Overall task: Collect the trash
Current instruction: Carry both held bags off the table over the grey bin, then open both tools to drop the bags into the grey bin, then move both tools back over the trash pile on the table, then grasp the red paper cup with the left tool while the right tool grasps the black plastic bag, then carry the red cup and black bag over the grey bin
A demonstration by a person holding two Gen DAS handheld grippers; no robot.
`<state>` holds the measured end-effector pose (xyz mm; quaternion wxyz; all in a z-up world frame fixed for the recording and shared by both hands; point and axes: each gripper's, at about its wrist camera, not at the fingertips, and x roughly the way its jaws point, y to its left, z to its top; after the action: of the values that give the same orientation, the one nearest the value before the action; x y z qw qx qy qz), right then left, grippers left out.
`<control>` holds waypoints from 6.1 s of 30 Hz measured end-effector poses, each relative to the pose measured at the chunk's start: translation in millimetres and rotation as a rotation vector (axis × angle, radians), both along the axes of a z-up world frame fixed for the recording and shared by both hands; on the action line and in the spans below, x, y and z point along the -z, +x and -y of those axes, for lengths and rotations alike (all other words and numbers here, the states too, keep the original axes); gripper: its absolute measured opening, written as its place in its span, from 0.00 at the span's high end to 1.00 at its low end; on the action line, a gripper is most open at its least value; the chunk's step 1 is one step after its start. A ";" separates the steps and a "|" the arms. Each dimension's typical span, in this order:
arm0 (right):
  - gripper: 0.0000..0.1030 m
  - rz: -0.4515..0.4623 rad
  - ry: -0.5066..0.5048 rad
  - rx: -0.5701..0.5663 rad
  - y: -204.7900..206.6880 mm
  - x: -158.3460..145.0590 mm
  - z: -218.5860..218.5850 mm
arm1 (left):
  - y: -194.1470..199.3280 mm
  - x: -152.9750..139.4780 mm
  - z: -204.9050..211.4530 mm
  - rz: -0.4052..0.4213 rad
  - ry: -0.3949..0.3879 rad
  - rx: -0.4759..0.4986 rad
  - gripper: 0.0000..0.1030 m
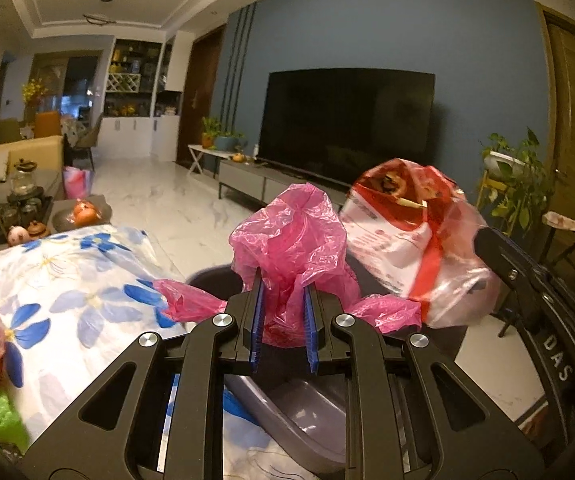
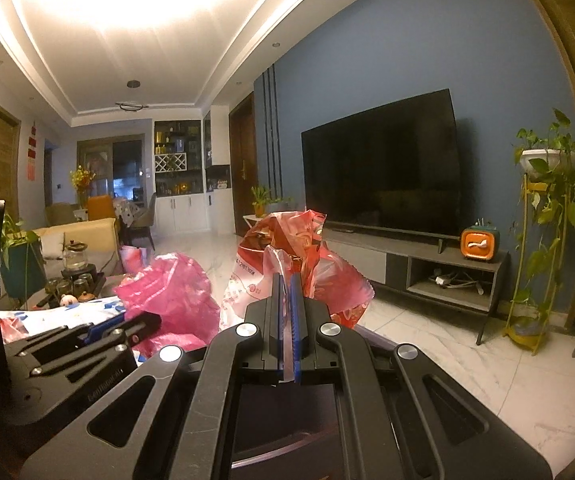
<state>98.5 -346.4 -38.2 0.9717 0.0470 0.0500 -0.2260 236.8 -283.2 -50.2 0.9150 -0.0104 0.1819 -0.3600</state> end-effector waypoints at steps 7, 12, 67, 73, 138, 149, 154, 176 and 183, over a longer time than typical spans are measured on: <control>0.96 -0.011 0.018 -0.010 6.5 1.7 8.2 | 1.1 3.9 4.0 -0.008 0.008 0.017 0.80; 0.96 -0.015 0.017 -0.020 8.8 3.5 10.4 | 5.7 6.4 0.6 -0.054 -0.002 0.029 0.62; 0.27 -0.010 0.009 -0.362 -56.4 2.3 -126.7 | -163.5 1.1 -305.0 0.051 -0.003 -0.723 0.09; 0.27 -0.041 -0.011 -0.436 -54.2 14.2 -158.9 | -179.2 6.6 -327.1 0.041 -0.011 -0.761 0.09; 0.53 -0.365 0.091 -0.572 27.1 75.2 -190.5 | -146.4 26.7 -317.1 -0.049 -0.051 -0.469 0.98; 0.72 -0.275 0.071 -0.557 4.4 54.7 -177.9 | -159.9 18.2 -314.6 -0.016 -0.078 -0.458 0.98; 0.73 -0.223 0.064 -0.542 -12.3 41.9 -166.1 | -166.1 12.8 -310.2 0.006 -0.081 -0.446 0.98; 0.73 -0.085 0.018 -0.409 -49.7 5.3 -114.2 | -146.7 -23.8 -237.8 0.095 -0.041 -0.306 0.98; 0.73 -0.047 0.016 -0.294 -49.6 -3.7 -77.2 | -126.4 -36.3 -199.3 0.127 -0.025 -0.239 0.98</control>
<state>48.9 -269.2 -34.5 0.9925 0.0417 0.0807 -0.0819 110.4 -83.8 -13.9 0.9608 -0.0206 0.1163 -0.2507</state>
